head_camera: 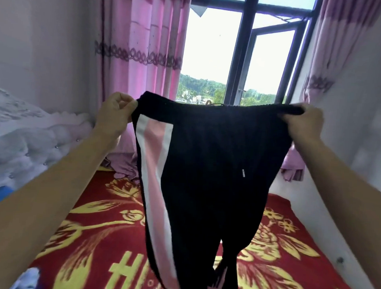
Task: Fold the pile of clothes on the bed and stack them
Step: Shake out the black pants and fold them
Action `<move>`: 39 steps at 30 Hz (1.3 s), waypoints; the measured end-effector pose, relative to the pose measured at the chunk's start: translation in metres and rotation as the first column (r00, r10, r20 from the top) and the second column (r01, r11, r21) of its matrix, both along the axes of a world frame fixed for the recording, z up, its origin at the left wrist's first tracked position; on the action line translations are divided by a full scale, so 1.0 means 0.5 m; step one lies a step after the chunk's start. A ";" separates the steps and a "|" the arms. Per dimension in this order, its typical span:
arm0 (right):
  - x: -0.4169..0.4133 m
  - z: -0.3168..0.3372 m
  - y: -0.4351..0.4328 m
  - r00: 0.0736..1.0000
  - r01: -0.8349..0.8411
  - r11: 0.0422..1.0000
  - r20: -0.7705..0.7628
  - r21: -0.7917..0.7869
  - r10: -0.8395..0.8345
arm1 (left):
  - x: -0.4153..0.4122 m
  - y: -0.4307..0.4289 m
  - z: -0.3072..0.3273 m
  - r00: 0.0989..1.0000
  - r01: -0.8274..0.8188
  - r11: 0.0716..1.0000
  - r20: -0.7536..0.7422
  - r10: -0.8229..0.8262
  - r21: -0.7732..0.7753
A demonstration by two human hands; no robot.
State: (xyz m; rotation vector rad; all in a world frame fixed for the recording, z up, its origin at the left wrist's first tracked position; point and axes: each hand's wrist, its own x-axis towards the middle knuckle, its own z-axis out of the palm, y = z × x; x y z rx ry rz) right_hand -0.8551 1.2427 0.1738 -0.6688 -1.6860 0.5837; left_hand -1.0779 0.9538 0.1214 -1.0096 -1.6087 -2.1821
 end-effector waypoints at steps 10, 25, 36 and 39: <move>-0.023 -0.083 0.034 0.973 0.129 0.992 0.195 -0.014 -0.124 | 0.073 0.021 -0.069 0.992 -0.053 0.996 0.110 0.061 -0.074; -0.064 -0.725 -0.018 0.672 0.129 0.795 0.641 -0.593 0.370 | 0.196 -0.098 -0.743 0.667 0.118 0.764 0.621 0.412 -0.634; -0.284 -0.762 -0.097 0.372 0.074 0.905 0.854 -0.418 0.364 | 0.068 -0.165 -0.819 0.483 0.482 0.741 0.848 0.220 -0.467; -0.416 -0.724 -0.154 0.482 -0.009 0.939 0.821 -0.345 0.306 | -0.052 -0.193 -0.803 0.487 0.413 0.812 0.853 0.186 -0.412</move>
